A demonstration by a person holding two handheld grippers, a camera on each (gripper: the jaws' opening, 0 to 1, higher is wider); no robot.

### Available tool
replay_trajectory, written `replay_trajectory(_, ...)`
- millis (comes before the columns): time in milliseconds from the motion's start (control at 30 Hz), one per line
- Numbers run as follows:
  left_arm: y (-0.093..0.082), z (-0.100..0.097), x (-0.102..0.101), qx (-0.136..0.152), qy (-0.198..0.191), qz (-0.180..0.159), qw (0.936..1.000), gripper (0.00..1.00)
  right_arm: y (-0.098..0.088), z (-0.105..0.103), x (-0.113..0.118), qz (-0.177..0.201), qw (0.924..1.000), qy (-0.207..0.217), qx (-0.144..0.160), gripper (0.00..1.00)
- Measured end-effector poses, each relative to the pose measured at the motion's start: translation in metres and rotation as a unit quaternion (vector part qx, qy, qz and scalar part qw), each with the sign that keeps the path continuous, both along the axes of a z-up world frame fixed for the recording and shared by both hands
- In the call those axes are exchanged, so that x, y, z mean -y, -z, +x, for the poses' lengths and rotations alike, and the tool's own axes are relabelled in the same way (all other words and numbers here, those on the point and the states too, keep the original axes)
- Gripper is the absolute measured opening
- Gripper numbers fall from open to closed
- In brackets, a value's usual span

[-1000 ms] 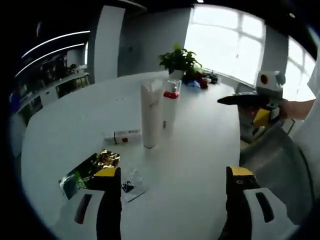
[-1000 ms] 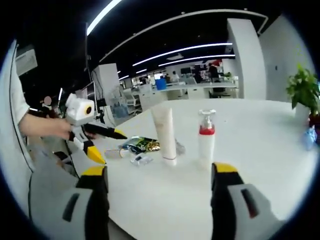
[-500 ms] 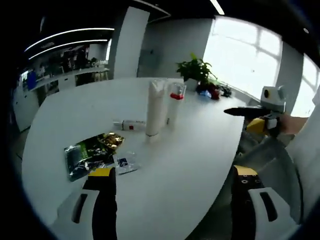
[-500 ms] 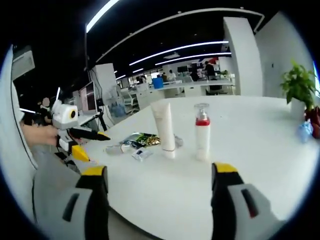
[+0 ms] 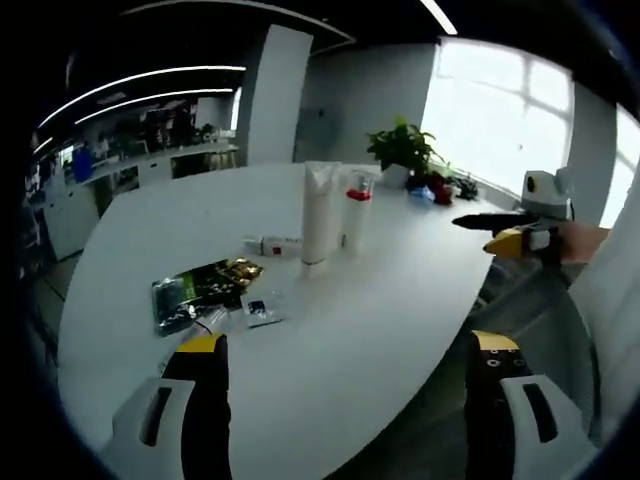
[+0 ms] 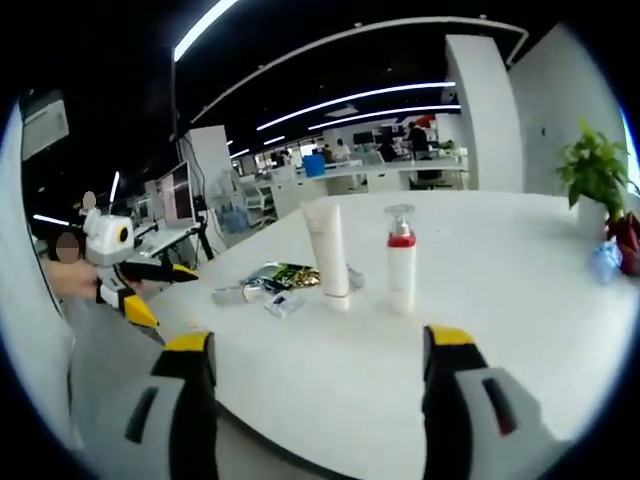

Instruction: Arrange the skincare products in the storage area until every visible bottle or jar stands upright without overlapping.

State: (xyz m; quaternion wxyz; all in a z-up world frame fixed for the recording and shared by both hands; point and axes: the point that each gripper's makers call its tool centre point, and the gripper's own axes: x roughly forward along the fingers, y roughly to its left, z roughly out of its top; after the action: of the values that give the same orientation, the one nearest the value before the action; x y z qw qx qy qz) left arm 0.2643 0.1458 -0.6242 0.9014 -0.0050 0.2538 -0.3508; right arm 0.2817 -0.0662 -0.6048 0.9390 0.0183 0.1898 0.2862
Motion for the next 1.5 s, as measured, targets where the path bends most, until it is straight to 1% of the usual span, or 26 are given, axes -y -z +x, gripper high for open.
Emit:
replay_trajectory(67, 0.000, -0.002, 0.001, -0.003, 0.002, 0.000, 1.0000, 0.97, 0.001, 0.000, 0.002, -0.002, 1.0000, 0.002, -0.002, 0.84)
replay_trajectory(133, -0.005, -0.001, 0.002, 0.011, 0.002, 0.000, 0.9999, 0.97, 0.000, 0.000, 0.002, 0.001, 1.0000, 0.003, 0.000, 0.84)
replay_trajectory(200, -0.007, -0.001, 0.004, 0.011, -0.002, -0.010, 0.9999, 0.97, 0.000, 0.000, 0.001, 0.002, 1.0000, 0.000, 0.000, 0.84)
replay_trajectory(300, -0.007, -0.001, 0.002, 0.016, -0.006, -0.005, 0.9999, 0.97, -0.001, 0.002, 0.000, 0.003, 1.0000, -0.004, 0.001, 0.84)
replay_trajectory(433, -0.010, 0.000, 0.000, 0.019, -0.013, -0.011, 0.9997, 0.97, 0.000, 0.012, 0.002, 0.004, 1.0000, -0.005, 0.003, 0.84)
replay_trajectory(533, -0.015, -0.001, -0.001, 0.027, -0.021, -0.017, 0.9993, 0.97, 0.001, 0.022, 0.002, 0.002, 0.9999, -0.009, 0.004, 0.84)
replay_trajectory(633, -0.018, -0.003, -0.001, 0.032, -0.025, -0.019, 0.9990, 0.97, 0.001, 0.035, 0.001, -0.019, 0.9994, -0.025, 0.011, 0.83)
replay_trajectory(700, -0.020, -0.005, -0.001, 0.034, -0.026, -0.019, 0.9989, 0.97, 0.000, 0.048, 0.002, -0.035, 0.9987, -0.031, 0.019, 0.83)
replay_trajectory(867, -0.018, -0.005, -0.001, 0.033, -0.024, -0.014, 0.9991, 0.97, -0.012, 0.085, 0.006, -0.057, 0.9967, -0.042, 0.039, 0.80)
replay_trajectory(1067, -0.017, -0.004, -0.002, 0.035, -0.027, -0.013, 0.9989, 0.97, -0.019, 0.118, 0.008, -0.052, 0.9968, -0.043, 0.042, 0.78)
replay_trajectory(1233, -0.017, -0.003, -0.002, 0.033, -0.027, -0.014, 0.9990, 0.96, -0.017, 0.140, 0.010, -0.049, 0.9972, -0.045, 0.036, 0.75)
replay_trajectory(1300, -0.016, -0.003, -0.002, 0.031, -0.027, -0.014, 0.9990, 0.95, -0.017, 0.149, 0.010, -0.038, 0.9980, -0.041, 0.028, 0.74)
replay_trajectory(1367, -0.016, -0.003, -0.003, 0.030, -0.028, -0.014, 0.9991, 0.95, -0.022, 0.157, 0.008, -0.010, 0.9990, -0.034, 0.028, 0.72)
replay_trajectory(1500, -0.015, -0.002, -0.005, 0.028, -0.031, -0.016, 0.9990, 0.93, -0.022, 0.175, 0.009, -0.017, 0.9988, -0.036, 0.029, 0.69)
